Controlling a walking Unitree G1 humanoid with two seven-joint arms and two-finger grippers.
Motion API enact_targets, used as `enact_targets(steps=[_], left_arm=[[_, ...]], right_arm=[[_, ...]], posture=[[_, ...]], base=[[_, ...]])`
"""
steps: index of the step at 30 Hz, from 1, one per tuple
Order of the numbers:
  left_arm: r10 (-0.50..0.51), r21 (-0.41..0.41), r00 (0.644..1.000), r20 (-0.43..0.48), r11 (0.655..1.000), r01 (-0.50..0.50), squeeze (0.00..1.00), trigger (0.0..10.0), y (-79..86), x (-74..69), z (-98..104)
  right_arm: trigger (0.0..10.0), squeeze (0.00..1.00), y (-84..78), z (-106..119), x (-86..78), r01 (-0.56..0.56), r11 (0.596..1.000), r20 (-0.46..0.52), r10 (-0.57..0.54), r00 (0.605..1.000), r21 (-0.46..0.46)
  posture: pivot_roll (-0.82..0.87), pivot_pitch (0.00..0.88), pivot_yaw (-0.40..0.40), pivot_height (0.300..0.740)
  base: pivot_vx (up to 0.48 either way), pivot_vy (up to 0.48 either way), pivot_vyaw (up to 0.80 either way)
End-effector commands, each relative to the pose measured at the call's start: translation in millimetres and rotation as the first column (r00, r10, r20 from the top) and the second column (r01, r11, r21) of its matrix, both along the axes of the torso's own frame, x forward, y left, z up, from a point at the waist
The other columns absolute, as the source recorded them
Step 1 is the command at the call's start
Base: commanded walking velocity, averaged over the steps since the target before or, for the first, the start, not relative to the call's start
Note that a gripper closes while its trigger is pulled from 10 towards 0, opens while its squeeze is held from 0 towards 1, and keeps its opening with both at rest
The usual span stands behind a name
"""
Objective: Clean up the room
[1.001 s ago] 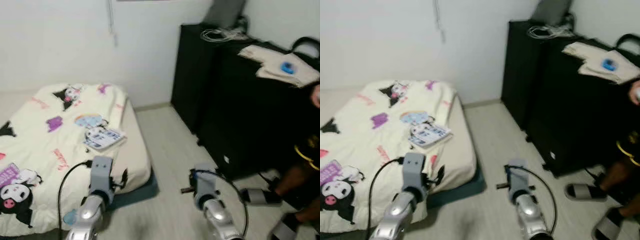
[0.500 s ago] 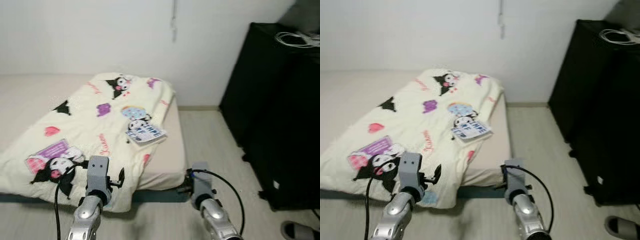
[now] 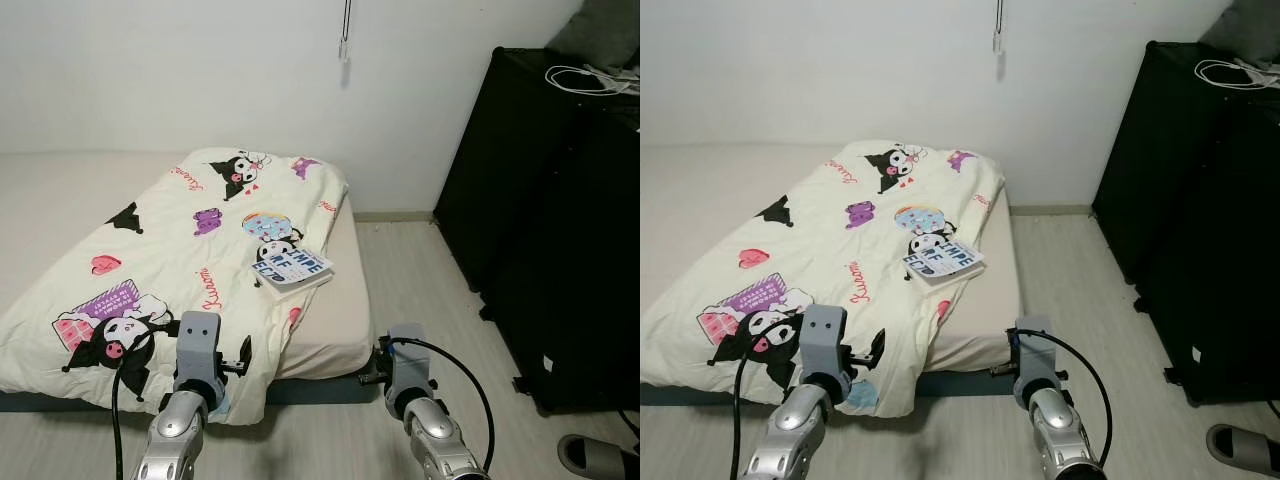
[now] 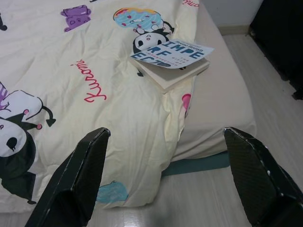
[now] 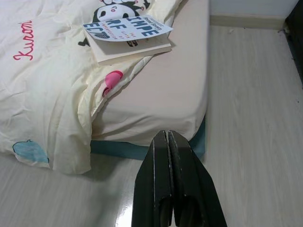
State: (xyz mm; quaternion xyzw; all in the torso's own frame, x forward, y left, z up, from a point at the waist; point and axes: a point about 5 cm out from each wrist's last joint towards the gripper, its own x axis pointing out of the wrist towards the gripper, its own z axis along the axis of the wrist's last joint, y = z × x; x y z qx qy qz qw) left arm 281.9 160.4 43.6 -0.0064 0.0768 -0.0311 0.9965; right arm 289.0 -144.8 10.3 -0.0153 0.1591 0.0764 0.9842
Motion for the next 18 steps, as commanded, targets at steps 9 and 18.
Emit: enact_targets(steps=[9, 18], left_arm=[[0.000, 0.024, 1.000, -0.027, 1.000, 0.001, 0.00, 10.0, -0.2, -0.9, -3.8], [-0.008, 0.006, 1.000, -0.011, 1.000, 0.008, 0.00, 10.0, -1.3, 0.6, -1.2]], right_arm=[[10.0, 0.00, -0.9, -4.4, -3.0, 0.009, 1.000, -0.025, -0.009, 1.000, 0.005], [10.0, 0.00, -1.1, -4.2, -3.0, 0.009, 1.000, -0.025, -0.009, 1.000, 0.007]], posture=[[0.01, 0.109, -0.013, 0.740], [0.00, 0.109, -0.014, 0.740]], base=[[0.000, 0.000, 0.00], [0.216, 0.000, 0.00]])
